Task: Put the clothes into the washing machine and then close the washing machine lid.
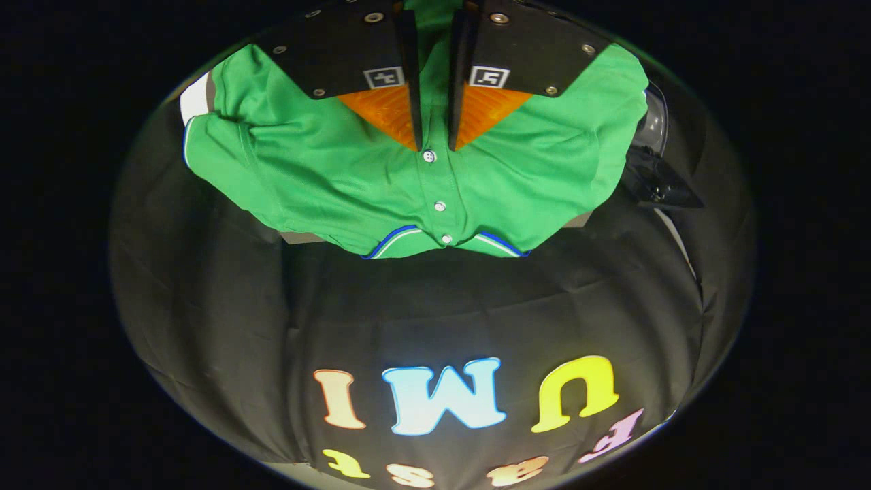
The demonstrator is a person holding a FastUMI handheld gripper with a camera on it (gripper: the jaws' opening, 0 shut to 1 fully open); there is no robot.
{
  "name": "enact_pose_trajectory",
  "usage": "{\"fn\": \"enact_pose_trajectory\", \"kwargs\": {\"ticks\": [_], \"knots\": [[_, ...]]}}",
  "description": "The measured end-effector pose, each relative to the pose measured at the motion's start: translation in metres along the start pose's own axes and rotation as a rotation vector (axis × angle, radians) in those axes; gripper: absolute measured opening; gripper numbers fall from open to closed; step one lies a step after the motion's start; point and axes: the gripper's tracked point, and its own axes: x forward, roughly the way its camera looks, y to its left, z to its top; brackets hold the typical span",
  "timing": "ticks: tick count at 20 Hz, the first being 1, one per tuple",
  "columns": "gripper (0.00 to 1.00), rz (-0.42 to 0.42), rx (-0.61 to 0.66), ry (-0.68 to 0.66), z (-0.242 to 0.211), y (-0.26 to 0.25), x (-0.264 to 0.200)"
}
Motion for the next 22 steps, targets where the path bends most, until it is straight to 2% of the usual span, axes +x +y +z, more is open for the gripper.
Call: {"fn": "enact_pose_trajectory", "kwargs": {"ticks": [2,4,6,10,22], "knots": [[0.08,-0.02,-0.016,0.018,0.0,-0.004,-0.005],[0.01,-0.034,0.011,0.005,0.001,-0.006,-0.008],[0.01,-0.042,0.016,0.003,0.001,-0.003,-0.009],[0.0,-0.092,-0.062,-0.012,0.007,-0.002,-0.022],[0.0,-0.141,-0.052,-0.143,0.057,0.018,-0.092]]}}
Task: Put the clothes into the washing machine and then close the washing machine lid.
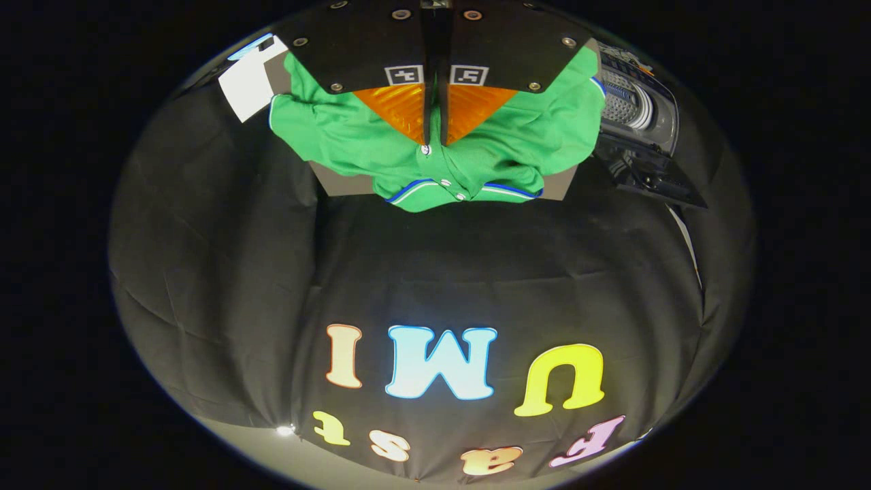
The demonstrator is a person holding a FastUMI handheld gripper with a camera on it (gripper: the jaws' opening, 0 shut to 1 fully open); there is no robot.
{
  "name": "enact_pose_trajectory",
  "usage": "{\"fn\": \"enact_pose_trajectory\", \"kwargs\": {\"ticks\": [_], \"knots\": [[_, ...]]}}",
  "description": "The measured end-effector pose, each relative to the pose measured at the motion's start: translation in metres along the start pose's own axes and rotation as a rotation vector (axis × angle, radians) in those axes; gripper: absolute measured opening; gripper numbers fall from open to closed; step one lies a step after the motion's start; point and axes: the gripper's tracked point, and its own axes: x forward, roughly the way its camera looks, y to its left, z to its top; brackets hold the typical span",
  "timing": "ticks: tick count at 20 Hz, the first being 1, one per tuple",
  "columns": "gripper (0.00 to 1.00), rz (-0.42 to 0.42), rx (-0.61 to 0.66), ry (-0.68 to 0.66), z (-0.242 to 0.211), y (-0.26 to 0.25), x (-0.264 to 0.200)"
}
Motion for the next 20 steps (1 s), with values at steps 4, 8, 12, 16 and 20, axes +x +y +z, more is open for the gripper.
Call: {"fn": "enact_pose_trajectory", "kwargs": {"ticks": [4,8,12,16,20], "knots": [[0.0,0.002,0.01,-0.051,0.023,0.01,-0.018],[0.0,-0.008,0.007,-0.091,0.038,0.021,-0.038],[0.0,-0.001,0.034,-0.119,0.048,0.037,-0.052],[0.0,-0.021,0.007,-0.148,0.055,0.058,-0.063],[0.0,-0.054,-0.002,-0.161,0.054,0.088,-0.073]]}}
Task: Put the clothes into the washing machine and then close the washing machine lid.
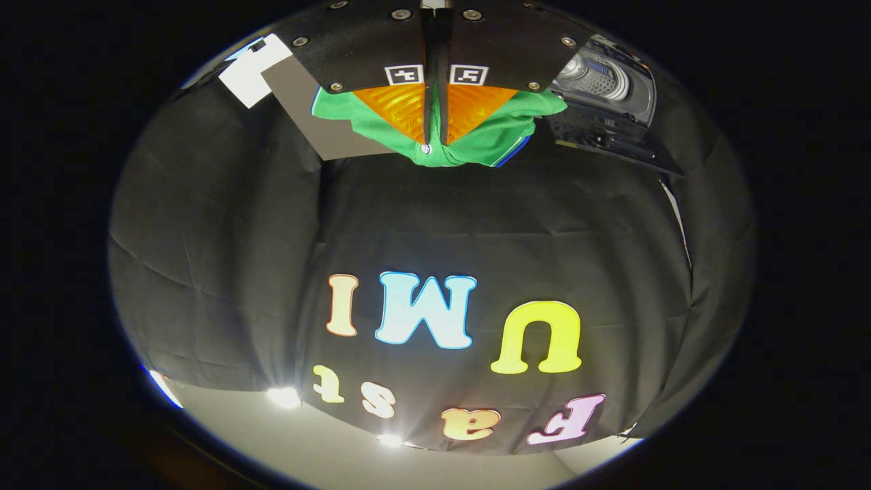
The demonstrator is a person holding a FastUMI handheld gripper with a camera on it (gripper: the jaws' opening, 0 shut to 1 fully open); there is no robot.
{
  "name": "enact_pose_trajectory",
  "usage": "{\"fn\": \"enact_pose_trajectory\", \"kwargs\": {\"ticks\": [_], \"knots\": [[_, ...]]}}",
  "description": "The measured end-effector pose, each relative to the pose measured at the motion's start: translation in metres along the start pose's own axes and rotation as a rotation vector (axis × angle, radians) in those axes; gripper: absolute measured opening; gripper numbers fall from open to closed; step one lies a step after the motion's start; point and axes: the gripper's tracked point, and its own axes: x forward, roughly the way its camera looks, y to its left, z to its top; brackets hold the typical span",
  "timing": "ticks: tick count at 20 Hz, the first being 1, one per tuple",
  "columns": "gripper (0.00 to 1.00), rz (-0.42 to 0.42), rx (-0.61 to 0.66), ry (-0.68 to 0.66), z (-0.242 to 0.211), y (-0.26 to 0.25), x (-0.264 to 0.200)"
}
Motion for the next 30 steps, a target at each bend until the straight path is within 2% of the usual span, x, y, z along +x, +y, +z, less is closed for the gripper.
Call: {"fn": "enact_pose_trajectory", "kwargs": {"ticks": [6,11,22,30], "knots": [[0.0,-0.015,-0.02,-0.01,-0.003,0.07,-0.027],[0.0,0.016,-0.029,-0.021,-0.004,0.137,-0.045],[0.0,0.132,-0.065,-0.03,-0.014,0.277,-0.082],[0.0,0.205,-0.093,-0.015,-0.042,0.341,-0.086]]}}
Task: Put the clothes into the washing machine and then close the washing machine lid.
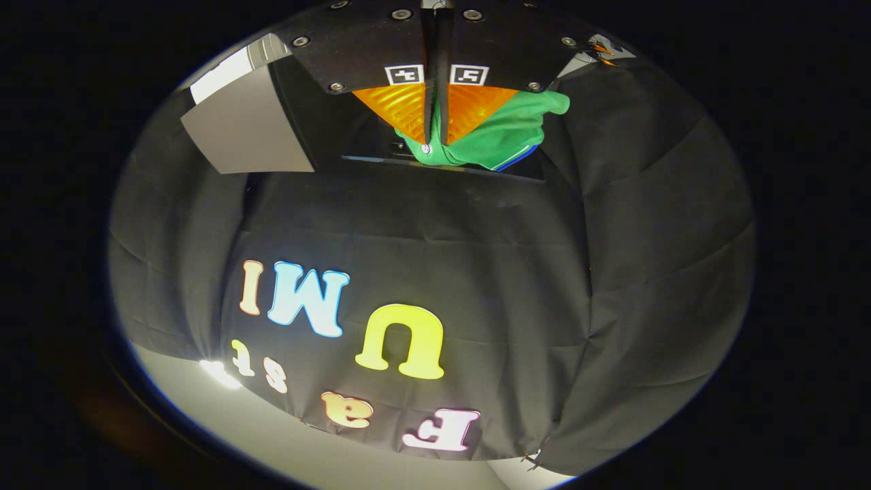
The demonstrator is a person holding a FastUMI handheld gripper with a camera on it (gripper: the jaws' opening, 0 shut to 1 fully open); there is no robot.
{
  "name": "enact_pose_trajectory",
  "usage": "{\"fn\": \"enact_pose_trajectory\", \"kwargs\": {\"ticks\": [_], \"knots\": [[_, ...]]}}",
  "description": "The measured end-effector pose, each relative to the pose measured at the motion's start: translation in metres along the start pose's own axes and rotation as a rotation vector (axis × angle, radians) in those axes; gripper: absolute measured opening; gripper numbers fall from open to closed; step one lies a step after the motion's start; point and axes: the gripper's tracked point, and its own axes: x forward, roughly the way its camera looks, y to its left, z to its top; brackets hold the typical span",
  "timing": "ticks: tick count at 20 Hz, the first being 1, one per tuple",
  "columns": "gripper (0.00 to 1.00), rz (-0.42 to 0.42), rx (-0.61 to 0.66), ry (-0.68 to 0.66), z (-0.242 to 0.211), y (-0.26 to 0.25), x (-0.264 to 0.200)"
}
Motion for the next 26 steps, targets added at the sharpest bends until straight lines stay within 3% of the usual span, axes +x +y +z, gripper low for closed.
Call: {"fn": "enact_pose_trajectory", "kwargs": {"ticks": [6,26], "knots": [[0.0,0.002,-0.038,0.046,-0.032,0.017,0.024],[0.0,0.019,0.013,0.339,-0.19,0.018,0.12]]}}
